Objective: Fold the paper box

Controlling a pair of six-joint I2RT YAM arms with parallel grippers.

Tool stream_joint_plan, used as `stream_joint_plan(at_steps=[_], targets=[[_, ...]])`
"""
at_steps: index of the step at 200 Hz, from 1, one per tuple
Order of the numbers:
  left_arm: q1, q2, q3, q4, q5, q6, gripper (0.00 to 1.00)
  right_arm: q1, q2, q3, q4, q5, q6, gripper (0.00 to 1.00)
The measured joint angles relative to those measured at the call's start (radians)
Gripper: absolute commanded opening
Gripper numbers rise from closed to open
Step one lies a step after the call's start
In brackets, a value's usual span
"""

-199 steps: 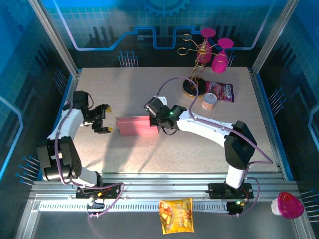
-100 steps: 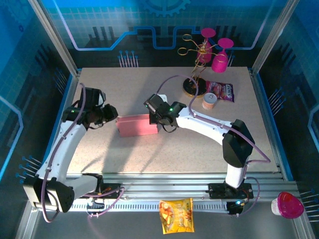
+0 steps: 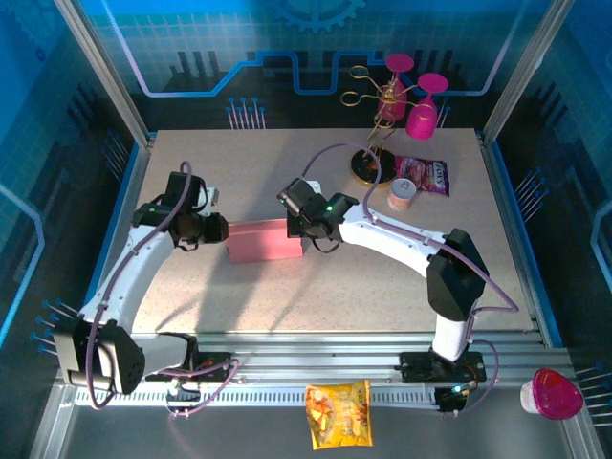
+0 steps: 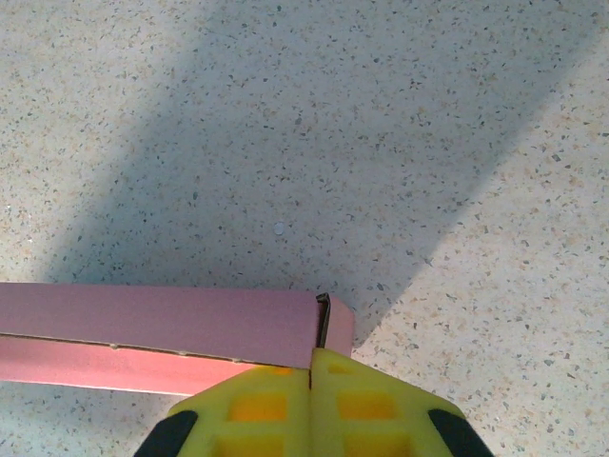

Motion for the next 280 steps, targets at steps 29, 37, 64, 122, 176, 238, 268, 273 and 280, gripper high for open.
stream_joint_plan(at_steps=[29,37,64,122,176,238,268,273,280], targets=[[0.000,0.020,0.000,0.008,-0.016,0.018,0.16,0.000,0.002,0.003,-0.001,-0.002,0.000,0.00],[0.000,0.023,0.000,0.011,-0.018,0.023,0.16,0.000,0.002,0.003,-0.001,-0.003,0.000,0.00],[0.000,0.032,0.000,0.026,-0.018,0.033,0.16,0.000,0.003,0.004,-0.001,-0.003,0.000,0.00],[0.000,0.034,0.003,0.053,-0.014,0.029,0.41,-0.013,0.005,0.006,-0.002,-0.003,0.000,0.00],[0.000,0.033,0.004,0.074,-0.007,0.031,0.32,-0.015,0.013,0.016,-0.001,-0.018,0.000,0.00],[0.000,-0.083,-0.008,0.084,0.004,0.015,0.39,-0.019,0.014,0.019,-0.001,-0.029,0.000,0.00],[0.000,-0.089,-0.031,0.102,0.034,0.006,0.41,-0.019,0.016,0.020,-0.001,-0.029,0.000,0.00],[0.000,-0.083,-0.035,0.106,0.037,0.006,0.41,-0.020,0.017,0.021,-0.001,-0.029,0.000,0.00],[0.000,-0.074,-0.038,0.109,0.037,0.006,0.41,-0.020,0.018,0.022,-0.002,-0.029,0.000,0.00]])
